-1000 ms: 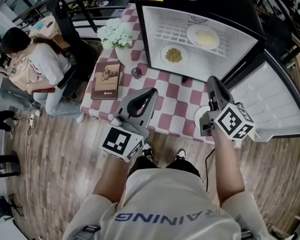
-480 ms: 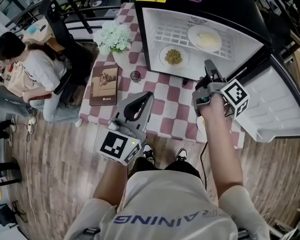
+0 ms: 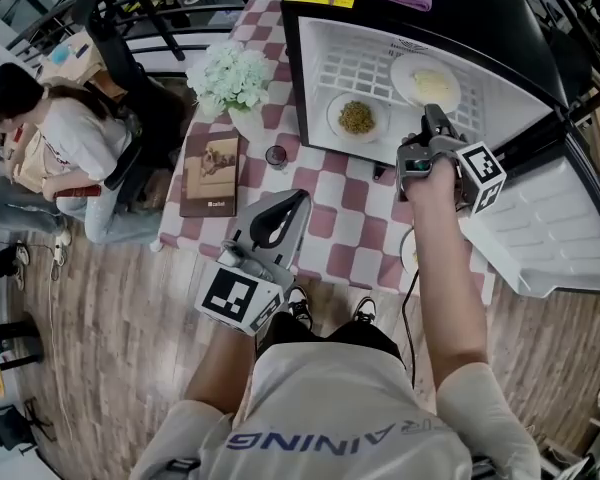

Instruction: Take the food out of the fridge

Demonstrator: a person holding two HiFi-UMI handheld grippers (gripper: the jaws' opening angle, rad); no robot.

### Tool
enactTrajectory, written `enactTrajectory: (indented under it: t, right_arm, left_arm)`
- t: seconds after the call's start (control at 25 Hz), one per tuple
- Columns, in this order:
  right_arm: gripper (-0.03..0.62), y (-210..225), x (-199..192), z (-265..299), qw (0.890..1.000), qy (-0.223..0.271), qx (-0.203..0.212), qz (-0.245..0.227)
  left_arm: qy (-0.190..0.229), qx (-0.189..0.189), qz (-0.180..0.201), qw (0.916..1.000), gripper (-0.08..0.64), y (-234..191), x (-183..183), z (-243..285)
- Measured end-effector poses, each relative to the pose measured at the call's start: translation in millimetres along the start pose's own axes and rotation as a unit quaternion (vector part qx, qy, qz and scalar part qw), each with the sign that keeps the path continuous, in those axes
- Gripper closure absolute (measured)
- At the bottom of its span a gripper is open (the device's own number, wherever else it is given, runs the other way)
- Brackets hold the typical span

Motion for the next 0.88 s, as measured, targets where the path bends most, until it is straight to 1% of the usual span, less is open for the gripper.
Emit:
enactTrajectory:
  t: [0.32, 0.48, 0.68, 0.76, 0.88]
  right_arm:
    - [0.478, 6.6, 0.8, 10.0, 1.0, 0.001, -0.018, 0.015]
    - [0.515, 9.2, 0.4, 9.4, 1.0, -0.002, -0.023, 0.021]
    - [0.525, 8.9, 0.3, 8.5, 0.999, -0.002, -0.017, 0.035]
    - [0.552, 7.4, 1.4, 8.5, 0.999, -0.001, -0.014, 0.036]
    - [0.559, 6.0, 2.2, 9.6, 0.999, -0.003, -0.011, 0.042]
  left_arm:
    - [-0.005, 0.0, -0.004, 1.0, 0.552, -2.4, -5.3, 4.2]
    - [-0.008, -0.002, -0.005, 0.9999, 0.552, -1.0, -8.6, 5.2]
    - [-0.01, -0.001, -0.009, 0.9999, 0.552, 0.2, -9.8, 3.5]
    - [-0.01, -0.002, -0.008, 0.9999, 0.552, 1.4, -9.9, 3.0]
    - [-0.011, -0.002, -0.008, 0.9999, 0.552, 1.9, -11.0, 2.2]
Point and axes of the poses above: the fingertips, and each gripper's own axes: z forward along the fingers, y to its right, x out of its top, the point moved 9 cm from there along -z, backward along the fingers, and after that the axes turned 10 degrees about -z, right-handed, at the moved point
